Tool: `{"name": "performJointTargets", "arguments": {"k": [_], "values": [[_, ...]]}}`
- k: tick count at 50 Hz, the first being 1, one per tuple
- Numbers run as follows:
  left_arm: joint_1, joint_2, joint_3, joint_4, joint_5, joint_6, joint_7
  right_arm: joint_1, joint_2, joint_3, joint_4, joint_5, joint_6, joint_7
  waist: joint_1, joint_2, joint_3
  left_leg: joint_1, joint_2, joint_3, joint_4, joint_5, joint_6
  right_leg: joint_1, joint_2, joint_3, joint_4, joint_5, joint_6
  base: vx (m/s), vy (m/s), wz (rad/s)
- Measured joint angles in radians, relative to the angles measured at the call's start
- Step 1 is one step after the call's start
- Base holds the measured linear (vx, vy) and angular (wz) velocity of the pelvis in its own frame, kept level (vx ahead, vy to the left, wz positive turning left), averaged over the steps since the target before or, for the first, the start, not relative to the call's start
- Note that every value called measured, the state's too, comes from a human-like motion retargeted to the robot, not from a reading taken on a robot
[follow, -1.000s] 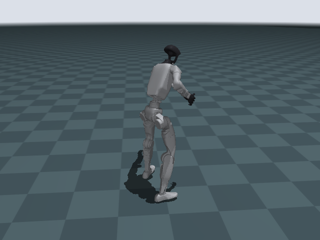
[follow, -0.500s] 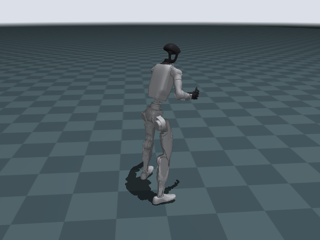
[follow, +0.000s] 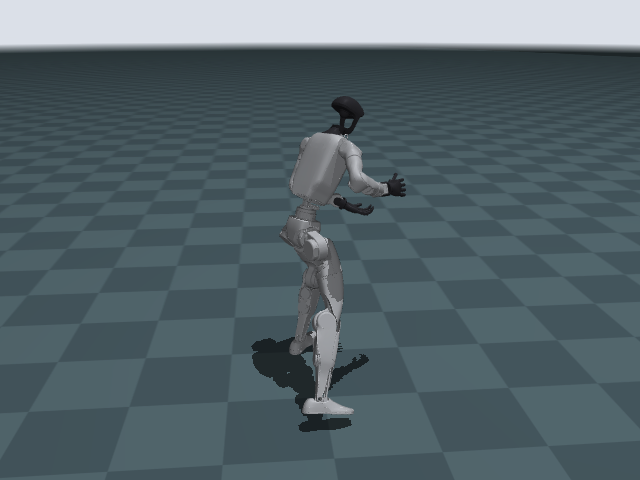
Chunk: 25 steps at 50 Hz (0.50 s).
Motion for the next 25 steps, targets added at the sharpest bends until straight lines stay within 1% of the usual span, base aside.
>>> {"name": "performJointTargets", "arguments": {"k": [2,3,5,6,7,8,9,10,12,13,15,17,18,19,20,22,23,25], "values": [[0.077,0.225,0.025,-0.09,-0.078,0.085,-0.12,0.159,-0.048,-0.078,-0.081,0.082,0.014,0.094,0.005,0.084,-0.068,0.129,-0.076,0.073,-0.128,0.008,-0.01,0.032,0.035,0.092,-0.051,0.113,0.047,0.7,1.28,-0.01],[0.109,0.346,0.047,-0.104,-0.106,0.134,-0.204,0.206,-0.067,-0.082,-0.11,0.11,0.017,0.16,0.002,0.115,-0.107,0.188,-0.134,0.096,-0.204,0.047,-0.01,0.02,0.075,0.204,-0.045,0.129,0.047,0.66,1.31,0.16],[0.165,0.61,0.098,-0.057,-0.131,0.227,-0.456,0.273,-0.098,-0.063,-0.152,0.145,-0.007,0.316,-0.005,0.152,-0.195,0.261,-0.249,0.08,-0.329,0.206,-0.056,-0.044,0.205,0.444,0.014,0.089,0.029,0.6,1.28,0.26],[0.155,0.721,0.099,0.025,-0.096,0.269,-0.54,0.273,-0.114,-0.034,-0.155,0.147,-0.01,0.369,-0.008,0.145,-0.222,0.267,-0.31,0.037,-0.339,0.302,-0.09,-0.077,0.253,0.501,0.031,0.083,0.049,0.56,1.17,0.28],[0.136,0.828,0.093,0.119,-0.044,0.307,-0.611,0.272,-0.132,-0.009,-0.157,0.146,-0.015,0.412,-0.012,0.132,-0.242,0.272,-0.365,-0.006,-0.338,0.384,-0.125,-0.105,0.291,0.528,0.041,0.068,0.074,0.54,1.06,0.34],[0.098,0.924,0.071,0.235,0.04,0.339,-0.656,0.268,-0.152,0.011,-0.157,0.142,-0.022,0.433,-0.02,0.109,-0.251,0.275,-0.405,-0.046,-0.315,0.439,-0.16,-0.125,0.308,0.496,0.038,0.035,0.108,0.53,0.93,0.29],[0.044,1.007,0.043,0.367,0.156,0.37,-0.673,0.259,-0.17,0.026,-0.158,0.137,-0.022,0.441,-0.025,0.087,-0.249,0.278,-0.398,-0.061,-0.271,0.455,-0.174,-0.142,0.333,0.425,0.028,-0.001,0.119,0.52,0.8,0.18],[-0.019,1.082,0.011,0.506,0.288,0.4,-0.677,0.248,-0.189,0.038,-0.16,0.133,-0.019,0.443,-0.027,0.066,-0.241,0.281,-0.367,-0.065,-0.218,0.452,-0.177,-0.16,0.362,0.335,0.015,-0.038,0.12,0.48,0.75,-0.03],[-0.176,1.169,-0.024,0.822,0.582,0.407,-0.574,0.212,-0.227,0.046,-0.165,0.121,-0.017,0.416,-0.031,-0.014,-0.203,0.315,-0.263,0.027,-0.187,0.416,-0.099,-0.203,0.386,0.189,-0.004,-0.081,0.12,0.42,0.8,-0.15],[-0.264,1.198,-0.023,0.992,0.714,0.39,-0.467,0.188,-0.244,0.05,-0.169,0.117,-0.023,0.388,-0.034,-0.063,-0.177,0.343,-0.22,0.069,-0.209,0.398,-0.056,-0.216,0.392,0.151,-0.016,-0.081,0.12,0.38,0.97,-0.18],[-0.482,1.242,0.046,1.33,0.898,0.349,-0.17,0.137,-0.271,0.057,-0.175,0.122,-0.048,0.317,-0.039,-0.155,-0.119,0.415,-0.186,0.115,-0.338,0.367,0.021,-0.225,0.349,0.145,-0.008,-0.104,0.107,0.35,1.15,-0.32],[-0.786,1.321,0.238,1.509,0.837,0.294,0.106,0.09,-0.281,0.051,-0.172,0.149,-0.07,0.271,-0.022,-0.16,-0.065,0.46,-0.063,0.05,-0.526,0.337,0.025,-0.265,0.369,0.176,0.132,-0.223,-0.03,0.25,1.04,-0.77],[-0.942,1.366,0.346,1.512,0.72,0.243,0.205,0.072,-0.28,0.044,-0.162,0.16,-0.073,0.256,-0.014,-0.142,-0.038,0.478,0.005,-0.007,-0.625,0.311,0.019,-0.3,0.377,0.197,0.253,-0.298,-0.077,0.23,1.05,-0.69],[-1.059,1.391,0.419,1.487,0.592,0.192,0.272,0.056,-0.271,0.035,-0.143,0.167,-0.07,0.24,-0.01,-0.125,-0.005,0.494,0.057,-0.076,-0.707,0.272,0.012,-0.331,0.371,0.215,0.372,-0.36,-0.086,0.24,1.11,-0.47],[-1.156,1.406,0.476,1.449,0.459,0.143,0.324,0.041,-0.259,0.024,-0.121,0.172,-0.062,0.223,-0.01,-0.109,0.031,0.507,0.101,-0.152,-0.779,0.226,0.005,-0.36,0.357,0.23,0.491,-0.417,-0.075,0.27,1.14,-0.09],[-1.22,1.375,0.454,1.412,0.253,0.11,0.319,0.028,-0.217,0.015,-0.068,0.182,-0.049,0.189,-0.023,-0.08,0.096,0.52,0.144,-0.262,-0.836,0.181,-0.011,-0.367,0.298,0.237,0.627,-0.48,-0.012,0.3,1.14,0.29],[-1.22,1.355,0.41,1.405,0.183,0.114,0.28,0.031,-0.192,0.021,-0.046,0.192,-0.046,0.177,-0.031,-0.062,0.115,0.523,0.16,-0.283,-0.842,0.2,-0.025,-0.36,0.271,0.238,0.664,-0.501,0.008,0.31,1.1,0.38],[-1.212,1.325,0.298,1.392,0.104,0.125,0.182,0.046,-0.134,0.047,-0.007,0.23,-0.045,0.163,-0.038,-0.032,0.128,0.518,0.181,-0.278,-0.824,0.324,-0.063,-0.348,0.23,0.252,0.706,-0.526,0.007,0.31,1.04,0.29]]}}
